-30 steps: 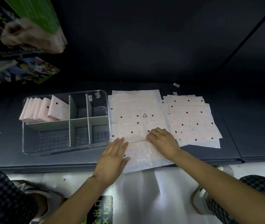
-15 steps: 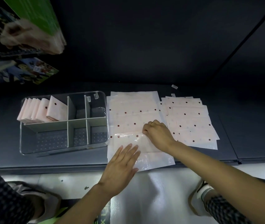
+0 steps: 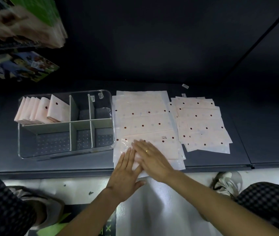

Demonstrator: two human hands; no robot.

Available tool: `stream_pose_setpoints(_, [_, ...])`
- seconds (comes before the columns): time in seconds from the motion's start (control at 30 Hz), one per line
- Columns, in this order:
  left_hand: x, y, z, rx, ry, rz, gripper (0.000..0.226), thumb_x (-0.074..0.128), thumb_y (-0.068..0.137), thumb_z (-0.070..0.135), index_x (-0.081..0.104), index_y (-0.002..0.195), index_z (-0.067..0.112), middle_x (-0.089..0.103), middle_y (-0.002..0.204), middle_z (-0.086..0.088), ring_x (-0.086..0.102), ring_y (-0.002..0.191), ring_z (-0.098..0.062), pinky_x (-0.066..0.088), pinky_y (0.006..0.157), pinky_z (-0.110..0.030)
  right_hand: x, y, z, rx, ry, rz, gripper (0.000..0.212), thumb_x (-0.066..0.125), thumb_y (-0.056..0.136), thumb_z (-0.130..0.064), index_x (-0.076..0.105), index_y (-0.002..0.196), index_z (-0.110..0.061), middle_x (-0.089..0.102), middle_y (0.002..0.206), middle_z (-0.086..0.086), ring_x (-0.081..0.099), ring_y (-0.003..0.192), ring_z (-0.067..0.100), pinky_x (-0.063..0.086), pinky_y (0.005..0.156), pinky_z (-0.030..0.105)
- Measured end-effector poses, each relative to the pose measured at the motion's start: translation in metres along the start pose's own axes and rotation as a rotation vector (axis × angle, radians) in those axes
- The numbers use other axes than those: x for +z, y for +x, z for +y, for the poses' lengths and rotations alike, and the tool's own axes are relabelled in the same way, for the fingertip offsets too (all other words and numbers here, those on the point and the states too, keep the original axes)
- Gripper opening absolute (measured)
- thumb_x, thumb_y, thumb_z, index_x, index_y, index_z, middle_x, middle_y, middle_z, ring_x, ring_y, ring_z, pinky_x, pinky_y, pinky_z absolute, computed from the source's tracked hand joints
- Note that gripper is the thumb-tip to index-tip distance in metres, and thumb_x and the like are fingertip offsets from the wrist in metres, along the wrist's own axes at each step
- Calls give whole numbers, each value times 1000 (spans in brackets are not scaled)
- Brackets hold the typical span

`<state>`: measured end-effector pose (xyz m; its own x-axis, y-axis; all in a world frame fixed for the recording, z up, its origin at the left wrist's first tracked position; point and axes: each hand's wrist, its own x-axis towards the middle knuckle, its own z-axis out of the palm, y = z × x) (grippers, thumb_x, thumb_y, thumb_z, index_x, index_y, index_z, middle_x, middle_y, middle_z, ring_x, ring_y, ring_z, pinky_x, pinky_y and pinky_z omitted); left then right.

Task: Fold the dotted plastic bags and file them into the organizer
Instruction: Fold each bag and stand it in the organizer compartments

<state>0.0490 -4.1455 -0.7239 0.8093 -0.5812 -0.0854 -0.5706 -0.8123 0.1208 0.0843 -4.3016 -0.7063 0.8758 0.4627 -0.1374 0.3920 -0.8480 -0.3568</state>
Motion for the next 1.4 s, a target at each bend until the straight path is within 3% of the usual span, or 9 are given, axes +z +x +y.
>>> stream_pose_setpoints(0.17, [7,0,-6,16,-15,-49,76,27,90,67,-2,150,31,-15,152,-25,-12,141,-42,-1,116,-52,4,-38,39,256,19,26,64,28,100,-42,-2,150,-16,0,158,-3,-1,146,10,-7,118,24])
stream_pose_setpoints(0.33, [7,1,-6,8,-55,-123,75,20,90,69,-22,142,36,-31,148,-21,-29,138,-37,-18,113,-49,-17,-43,62,366,-29,141,53,40,99,-35,29,146,-12,36,149,7,31,136,22,21,115,30])
stream_pose_setpoints(0.73, [-19,10,-8,-39,-142,-135,58,32,96,55,20,147,31,-11,159,-7,-17,145,-21,-14,117,-38,-74,9,68,498,126,-396,29,58,91,-29,52,114,-13,48,117,8,43,115,27,36,82,27])
stream_pose_setpoints(0.87, [-25,4,-3,53,-258,18,62,52,92,46,34,145,18,18,157,-3,10,146,-18,-6,118,-27,-71,-9,48,692,591,-311,9,58,92,-15,51,96,-11,54,99,8,52,88,21,43,66,24])
stream_pose_setpoints(0.97, [-26,-3,3,83,-301,66,64,67,84,38,45,139,12,42,146,-7,37,136,-21,24,115,-30,-55,-32,23,913,1300,-272,13,53,93,-2,54,106,-6,63,92,8,62,83,19,56,69,30])
stream_pose_setpoints(1.07, [-24,-9,8,36,-346,179,54,86,63,18,67,112,5,68,109,-10,66,99,-25,56,81,-31,-41,-51,5,953,1601,-304,9,53,94,-7,61,99,-8,71,84,4,68,78,13,57,59,25])
stream_pose_setpoints(1.13, [-20,-12,8,-8,-401,224,42,83,62,3,71,102,4,69,99,-9,67,89,-24,57,69,-29,-36,-56,0,892,1457,-299,19,47,99,-20,61,99,-9,70,86,4,68,83,19,57,65,28])
stream_pose_setpoints(1.27, [-18,-9,4,-220,-604,179,21,60,88,5,70,106,9,69,107,-3,59,105,-20,47,84,-26,-39,-56,19,509,635,-35,24,39,97,-7,53,117,-10,62,110,4,54,100,16,45,92,29])
stream_pose_setpoints(1.4, [-23,2,4,-431,-753,169,18,56,94,21,66,85,9,67,76,-5,58,74,-22,44,65,-34,-36,-42,24,292,489,-203,52,65,84,-14,47,131,-25,54,117,-10,35,110,8,32,96,20])
